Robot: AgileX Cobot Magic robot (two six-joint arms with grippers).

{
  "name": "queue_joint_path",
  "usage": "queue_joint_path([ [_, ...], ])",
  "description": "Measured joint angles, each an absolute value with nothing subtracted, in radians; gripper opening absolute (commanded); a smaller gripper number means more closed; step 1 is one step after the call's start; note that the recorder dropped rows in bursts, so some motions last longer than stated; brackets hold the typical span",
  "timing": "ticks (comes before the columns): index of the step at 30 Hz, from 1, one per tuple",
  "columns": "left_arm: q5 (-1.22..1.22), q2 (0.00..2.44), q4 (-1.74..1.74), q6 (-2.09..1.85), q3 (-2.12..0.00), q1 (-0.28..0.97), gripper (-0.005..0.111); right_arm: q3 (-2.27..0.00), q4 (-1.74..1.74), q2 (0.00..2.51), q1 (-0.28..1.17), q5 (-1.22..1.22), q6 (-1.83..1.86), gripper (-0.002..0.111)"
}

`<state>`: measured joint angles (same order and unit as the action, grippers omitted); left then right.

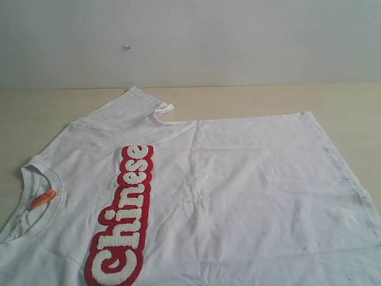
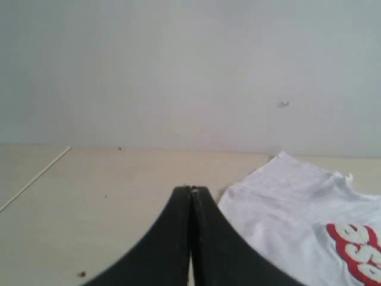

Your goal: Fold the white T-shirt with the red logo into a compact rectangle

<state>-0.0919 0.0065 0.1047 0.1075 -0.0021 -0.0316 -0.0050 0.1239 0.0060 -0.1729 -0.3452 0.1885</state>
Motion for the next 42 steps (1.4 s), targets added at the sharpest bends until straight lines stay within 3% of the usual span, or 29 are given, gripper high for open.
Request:
queue_joint_path([
  [13,0.125,0.007,0.105,0.108,-0.002,-0.032,0.000,-0.005,0.124,0.006,-0.173,-0.333,0.188,0.000],
  [26,0.364,0.006,0.105,0.422,-0.002,-0.032,0.000,-0.005,0.201,0.006,-0.173,0.025,0.110,0.000],
  [31,0.394,0.006,0.105,0.539,-0.002,-0.032,0.000,-0.005,0.264,0.006,-0.173,0.144,0.022,0.000],
  [42,0.320,0.006,0.236,0.767,-0.039,-0.032,0.000,-0.039,0.272,0.006,-0.173,0.158,-0.228,0.000],
])
